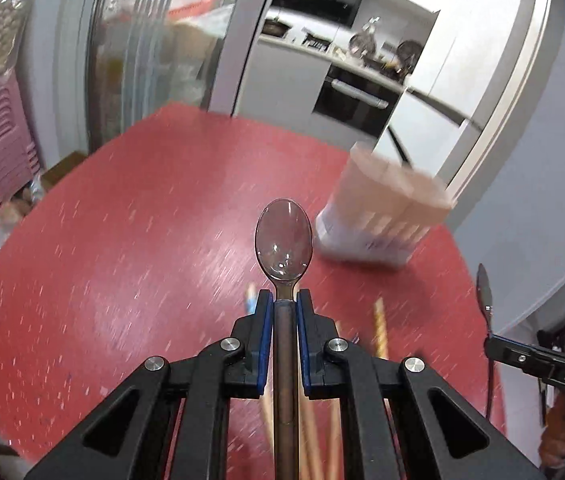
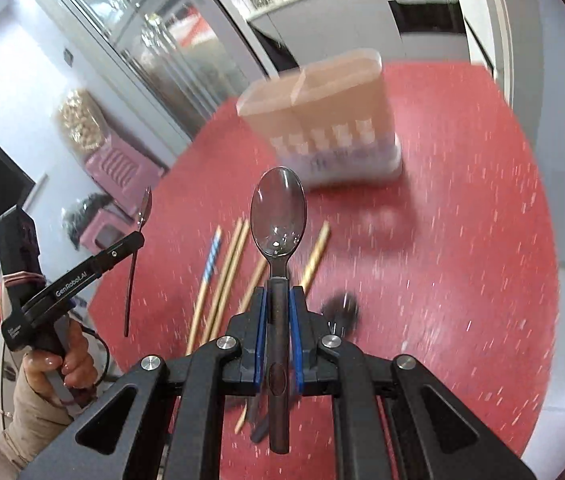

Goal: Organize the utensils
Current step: 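Carry the spoon to the beige caddy and open the right tool inside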

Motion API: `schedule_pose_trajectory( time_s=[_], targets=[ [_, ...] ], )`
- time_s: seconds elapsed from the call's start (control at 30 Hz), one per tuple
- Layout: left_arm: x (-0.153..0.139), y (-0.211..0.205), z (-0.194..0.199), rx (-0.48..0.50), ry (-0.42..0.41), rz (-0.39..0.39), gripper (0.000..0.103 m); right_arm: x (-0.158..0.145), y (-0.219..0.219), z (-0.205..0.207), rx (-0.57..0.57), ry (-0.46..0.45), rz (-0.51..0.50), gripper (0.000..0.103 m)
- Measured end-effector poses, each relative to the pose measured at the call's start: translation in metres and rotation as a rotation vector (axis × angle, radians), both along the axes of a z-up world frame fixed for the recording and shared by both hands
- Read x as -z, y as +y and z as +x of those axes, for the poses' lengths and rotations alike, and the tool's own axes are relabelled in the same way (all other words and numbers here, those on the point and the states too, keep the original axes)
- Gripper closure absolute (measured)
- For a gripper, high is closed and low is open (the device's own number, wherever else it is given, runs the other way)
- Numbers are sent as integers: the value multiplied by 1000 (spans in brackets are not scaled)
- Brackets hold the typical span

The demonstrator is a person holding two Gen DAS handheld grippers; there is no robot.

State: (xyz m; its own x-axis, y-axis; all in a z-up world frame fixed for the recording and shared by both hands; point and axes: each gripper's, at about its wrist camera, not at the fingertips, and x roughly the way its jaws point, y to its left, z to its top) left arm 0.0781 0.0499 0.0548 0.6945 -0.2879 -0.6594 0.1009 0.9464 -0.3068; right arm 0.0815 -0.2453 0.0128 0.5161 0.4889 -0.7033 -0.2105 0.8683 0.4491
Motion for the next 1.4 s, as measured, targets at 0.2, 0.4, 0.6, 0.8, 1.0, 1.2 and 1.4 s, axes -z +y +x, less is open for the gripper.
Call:
schedule_pose_trajectory(
  time_s=[0.2,0.4,0.6,0.8,1.0,1.2,1.4],
  targets=[
    [-43,-25,40,29,-97,-19,66,-35,-11,31,44,-109,-2,91],
    [-76,-48,93,46,-182,-63,66,-63,-23,75,108,-209,0,91],
    [-89,-72,152,30,-239,-108,66,-83,-23,124,149,-310,-2,91],
    [-89,-89,185,7,-319,-94,66,-90,-19,170,178,-385,-1,91],
    [-72,-105,204,-8,-372,-48,66,-68,-15,201,207,-415,-22,91],
    [-43,-115,206,-6,-370,24,66,-35,-4,214,190,-403,-92,91],
    [-25,-121,196,13,-348,92,66,-9,0,202,165,-402,-151,91]
  ],
)
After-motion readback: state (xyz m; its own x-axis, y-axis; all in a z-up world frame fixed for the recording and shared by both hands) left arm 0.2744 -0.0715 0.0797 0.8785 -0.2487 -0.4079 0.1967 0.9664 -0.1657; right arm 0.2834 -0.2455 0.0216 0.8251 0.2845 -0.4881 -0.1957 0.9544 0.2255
